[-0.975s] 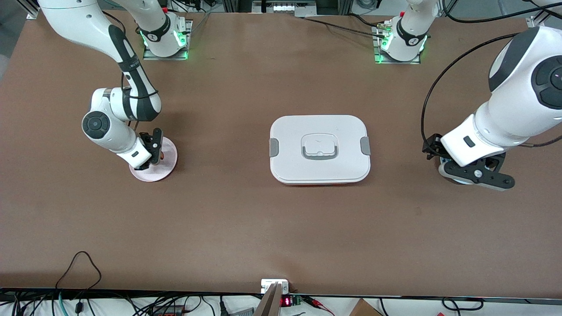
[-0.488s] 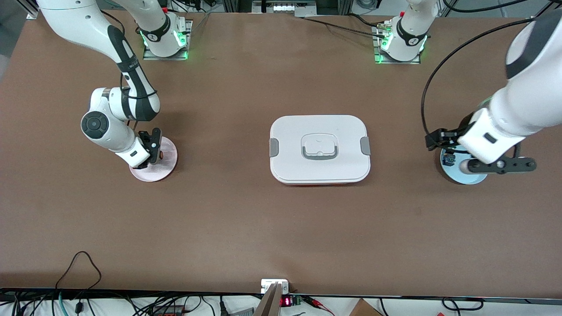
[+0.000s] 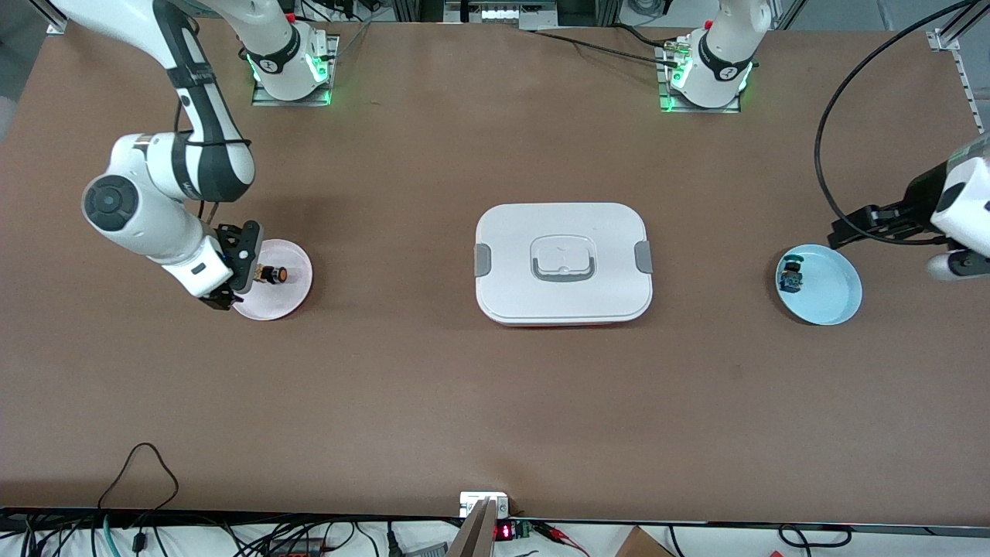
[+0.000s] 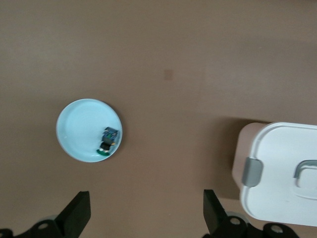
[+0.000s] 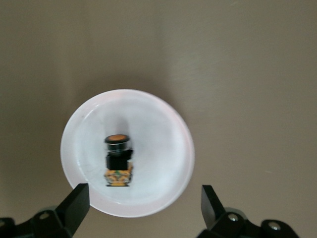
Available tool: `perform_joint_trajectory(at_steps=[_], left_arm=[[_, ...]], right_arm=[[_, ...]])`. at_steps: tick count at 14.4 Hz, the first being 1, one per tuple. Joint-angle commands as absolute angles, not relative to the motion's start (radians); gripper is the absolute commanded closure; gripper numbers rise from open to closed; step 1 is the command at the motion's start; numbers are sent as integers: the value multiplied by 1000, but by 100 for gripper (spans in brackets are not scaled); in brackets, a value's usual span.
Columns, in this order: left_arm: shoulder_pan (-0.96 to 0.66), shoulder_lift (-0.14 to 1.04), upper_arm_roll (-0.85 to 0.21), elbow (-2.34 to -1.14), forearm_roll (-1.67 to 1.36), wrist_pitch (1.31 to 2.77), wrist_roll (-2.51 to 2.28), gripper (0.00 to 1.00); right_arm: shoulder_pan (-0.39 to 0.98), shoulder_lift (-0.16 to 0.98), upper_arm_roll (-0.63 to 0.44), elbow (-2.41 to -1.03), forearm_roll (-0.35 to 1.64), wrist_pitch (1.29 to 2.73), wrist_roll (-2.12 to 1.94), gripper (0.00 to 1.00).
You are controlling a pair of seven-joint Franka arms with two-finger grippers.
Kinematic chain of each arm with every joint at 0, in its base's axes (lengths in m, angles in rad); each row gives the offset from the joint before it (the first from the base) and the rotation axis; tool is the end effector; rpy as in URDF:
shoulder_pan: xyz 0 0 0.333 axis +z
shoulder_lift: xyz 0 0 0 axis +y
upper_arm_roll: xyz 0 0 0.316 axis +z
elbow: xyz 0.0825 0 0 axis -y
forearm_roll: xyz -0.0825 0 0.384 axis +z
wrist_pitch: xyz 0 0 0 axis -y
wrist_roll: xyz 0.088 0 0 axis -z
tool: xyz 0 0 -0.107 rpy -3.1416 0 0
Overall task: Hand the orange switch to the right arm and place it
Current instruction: 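Open the right gripper to release the switch on the plate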
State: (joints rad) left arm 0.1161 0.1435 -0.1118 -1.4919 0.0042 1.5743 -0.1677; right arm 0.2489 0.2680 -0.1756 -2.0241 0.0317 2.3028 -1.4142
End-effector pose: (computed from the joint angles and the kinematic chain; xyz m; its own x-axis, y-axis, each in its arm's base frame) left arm 0.5964 0.0076 0.5798 0.9833 0.1713 -0.0613 0.1717 -0.9851 0.0016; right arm 0.5934 0.0473 0.3205 0.0978 0.9950 -0.0197 0.9951 -0.0975 0.0187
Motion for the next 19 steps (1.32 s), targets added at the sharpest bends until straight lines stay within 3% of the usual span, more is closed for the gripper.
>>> perform_joint_trajectory(at_steps=[1,6,15,19], left_arm=[[-9,-13,43,-1710,-12,1655,-86,0],[-8,-22,69,-1718,-11,1718,85,0],[40,-20,63,-1717,-14,1698,100,0],[40,-18,60,-1712,-14,1698,101,0]], right_arm=[[250,255,-173,-1974,48,2289,-1388,0],[247,198,-173,-1928,112,2237,-980,0],[241,196,-224,-1732,101,1749,-102,0],[230,198,-229,-1557,33,1576,-38,0]])
